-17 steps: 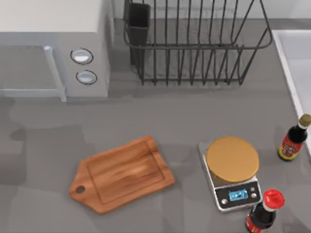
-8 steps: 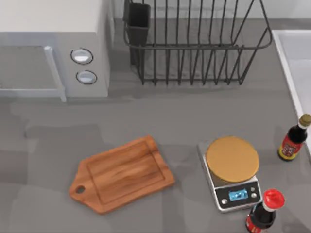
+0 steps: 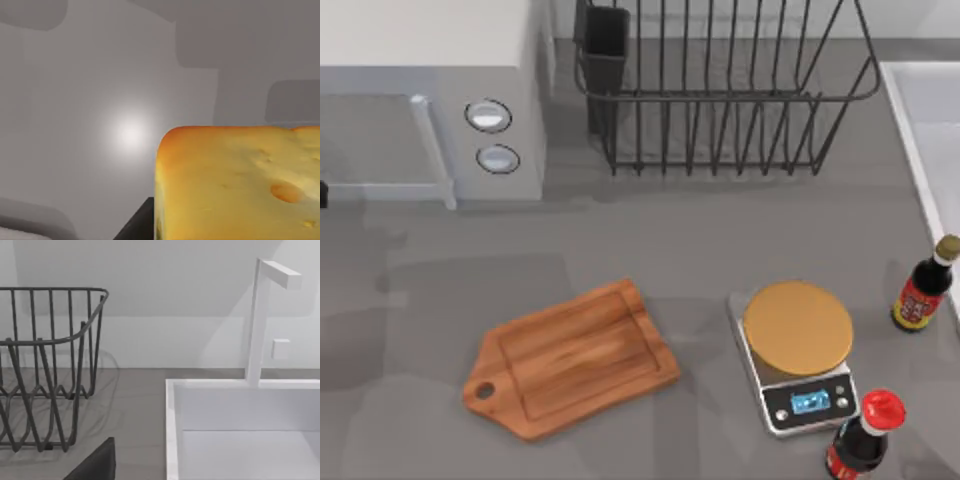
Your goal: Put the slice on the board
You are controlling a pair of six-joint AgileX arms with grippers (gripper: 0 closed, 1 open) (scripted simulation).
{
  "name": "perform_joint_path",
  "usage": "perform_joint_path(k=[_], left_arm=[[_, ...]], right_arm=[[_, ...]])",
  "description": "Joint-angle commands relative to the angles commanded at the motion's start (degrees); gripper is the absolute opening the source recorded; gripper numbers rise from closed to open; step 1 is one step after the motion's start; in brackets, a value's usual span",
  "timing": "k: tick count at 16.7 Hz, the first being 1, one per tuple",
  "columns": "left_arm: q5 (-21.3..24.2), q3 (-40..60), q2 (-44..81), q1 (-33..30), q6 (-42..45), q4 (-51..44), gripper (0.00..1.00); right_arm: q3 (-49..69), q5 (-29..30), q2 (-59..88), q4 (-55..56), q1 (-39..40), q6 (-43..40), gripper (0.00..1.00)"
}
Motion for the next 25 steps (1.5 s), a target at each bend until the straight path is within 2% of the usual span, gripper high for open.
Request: perform_joint_path(k=[5, 17, 21, 25], left_arm=[[0.19, -2.17, -0.16, -8.39, -26.42, 2.13, 0.0], [0.71, -2.91, 1.55, -34.87, -99.3, 4.85, 0.0], [0.77, -2.12, 2.15, -41.82, -116.52, 4.9, 0.0], [0.76, -1.46, 2.35, -45.59, -125.4, 4.99, 0.0]], right_arm=[[0.0, 0.0, 0.0, 0.0, 0.0, 0.0, 1.0], [0.0, 0.0, 0.0, 0.0, 0.0, 0.0, 1.0], [0.0, 0.0, 0.0, 0.0, 0.0, 0.0, 1.0], [0.0, 0.0, 0.0, 0.0, 0.0, 0.0, 1.0]])
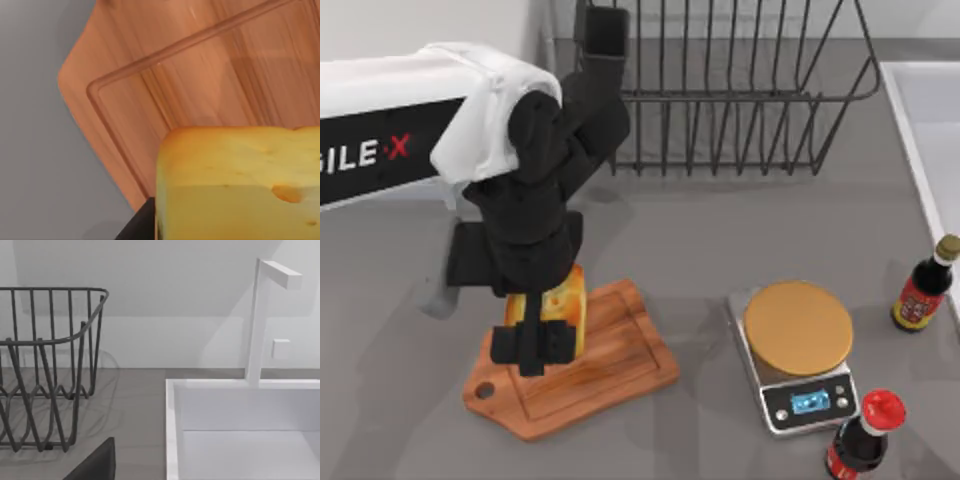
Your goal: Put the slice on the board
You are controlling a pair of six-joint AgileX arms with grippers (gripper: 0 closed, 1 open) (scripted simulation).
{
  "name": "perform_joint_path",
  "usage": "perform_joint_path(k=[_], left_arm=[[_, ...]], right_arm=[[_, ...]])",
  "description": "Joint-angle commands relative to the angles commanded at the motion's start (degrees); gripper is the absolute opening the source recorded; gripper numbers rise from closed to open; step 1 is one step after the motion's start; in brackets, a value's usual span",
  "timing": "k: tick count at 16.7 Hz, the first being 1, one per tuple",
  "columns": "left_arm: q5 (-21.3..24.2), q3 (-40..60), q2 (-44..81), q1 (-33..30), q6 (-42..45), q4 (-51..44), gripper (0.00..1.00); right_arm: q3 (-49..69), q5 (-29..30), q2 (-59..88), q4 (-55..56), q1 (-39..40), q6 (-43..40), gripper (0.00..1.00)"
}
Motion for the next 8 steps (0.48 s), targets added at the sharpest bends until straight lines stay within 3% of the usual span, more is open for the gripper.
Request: perform_joint_path(k=[8], left_arm=[[0.01, -0.48, 0.05, -0.09, -0.6, 0.58, 0.0]], right_arm=[[0.0, 0.0, 0.0, 0.0, 0.0, 0.0, 1.0]])
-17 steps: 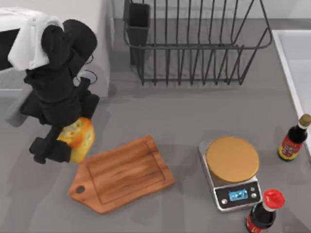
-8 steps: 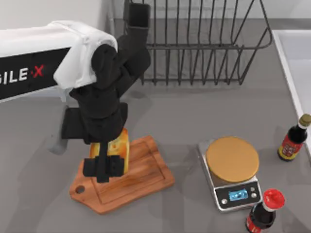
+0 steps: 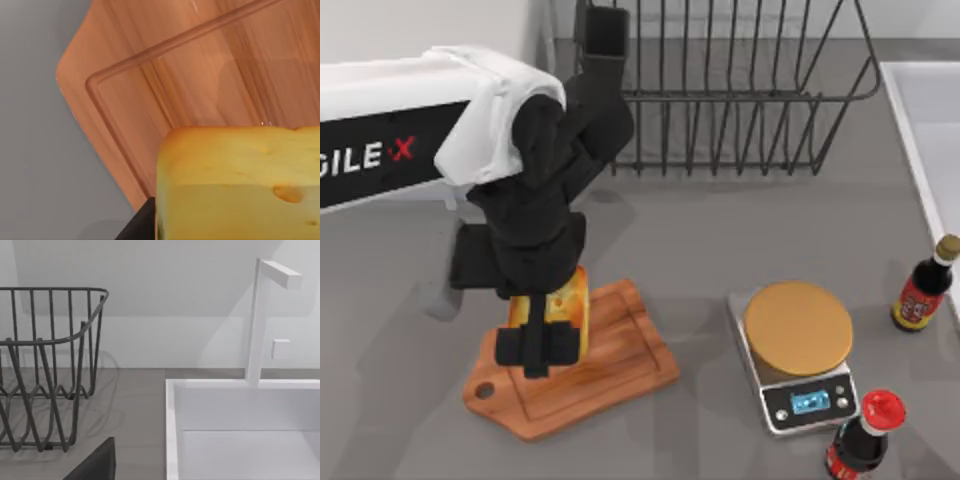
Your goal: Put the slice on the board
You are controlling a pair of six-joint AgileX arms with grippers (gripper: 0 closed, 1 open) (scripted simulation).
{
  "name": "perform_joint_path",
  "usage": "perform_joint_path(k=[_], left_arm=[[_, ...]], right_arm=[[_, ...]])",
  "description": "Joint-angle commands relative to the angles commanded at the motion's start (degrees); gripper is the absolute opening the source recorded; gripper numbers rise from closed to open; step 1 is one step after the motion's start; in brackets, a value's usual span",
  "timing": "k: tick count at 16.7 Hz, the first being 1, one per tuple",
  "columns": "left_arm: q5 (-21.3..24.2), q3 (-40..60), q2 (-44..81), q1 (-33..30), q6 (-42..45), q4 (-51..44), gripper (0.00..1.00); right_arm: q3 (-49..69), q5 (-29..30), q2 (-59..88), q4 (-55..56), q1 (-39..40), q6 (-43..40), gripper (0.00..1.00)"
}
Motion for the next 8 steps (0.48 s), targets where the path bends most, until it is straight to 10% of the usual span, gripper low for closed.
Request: perform_joint_path(k=[8], left_arm=[[0.0, -5.14, 3.16, -0.25, -0.12, 8.69, 0.0]], right_arm=[[0.0, 0.0, 0.0, 0.0, 0.0, 0.0, 1.0]])
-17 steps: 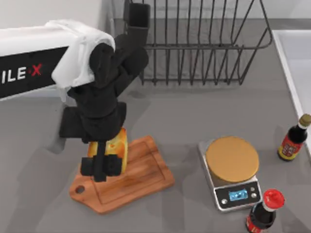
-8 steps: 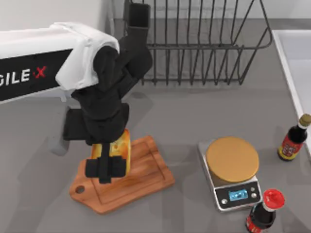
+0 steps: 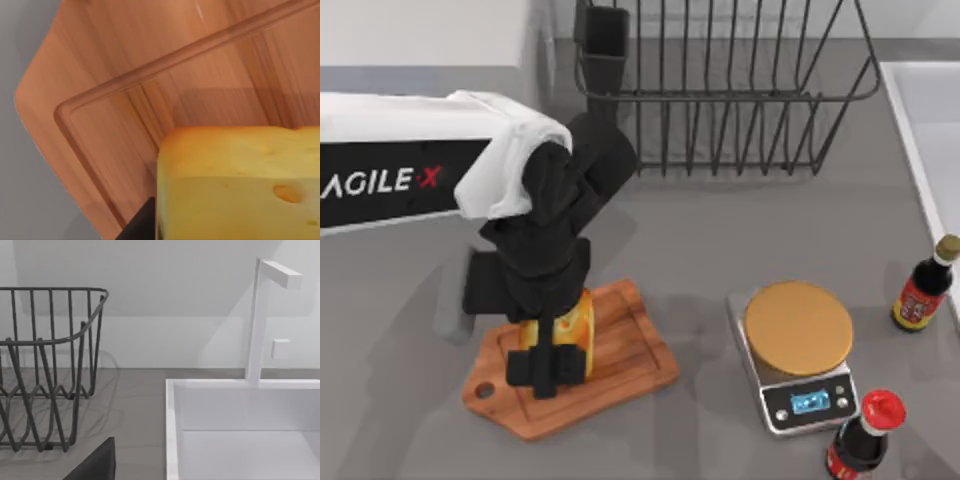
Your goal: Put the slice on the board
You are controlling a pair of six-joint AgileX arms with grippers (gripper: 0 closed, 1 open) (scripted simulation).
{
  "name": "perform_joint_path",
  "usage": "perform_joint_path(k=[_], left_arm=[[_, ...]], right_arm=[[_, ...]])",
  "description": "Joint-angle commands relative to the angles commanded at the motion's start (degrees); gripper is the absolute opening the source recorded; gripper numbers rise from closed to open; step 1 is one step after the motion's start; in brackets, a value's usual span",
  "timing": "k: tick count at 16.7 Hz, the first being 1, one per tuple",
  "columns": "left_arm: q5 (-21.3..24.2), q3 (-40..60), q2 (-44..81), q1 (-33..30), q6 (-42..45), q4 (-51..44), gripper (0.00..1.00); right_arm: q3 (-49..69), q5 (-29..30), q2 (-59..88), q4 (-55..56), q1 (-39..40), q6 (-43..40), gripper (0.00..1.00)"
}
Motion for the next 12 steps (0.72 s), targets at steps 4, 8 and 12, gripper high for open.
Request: perform_joint_path(k=[4, 8, 12], left_arm=[[0.0, -0.46, 0.41, -0.01, -0.01, 0.51, 0.0], [0.0, -0.46, 0.41, -0.01, -0.01, 0.51, 0.23], [0.0, -0.46, 0.41, -0.01, -0.01, 0.51, 0.53]], right_arm=[[0.0, 0.0, 0.0, 0.0, 0.0, 0.0, 1.0], [0.0, 0.0, 0.0, 0.0, 0.0, 0.0, 1.0], [0.0, 0.0, 0.0, 0.0, 0.0, 0.0, 1.0]])
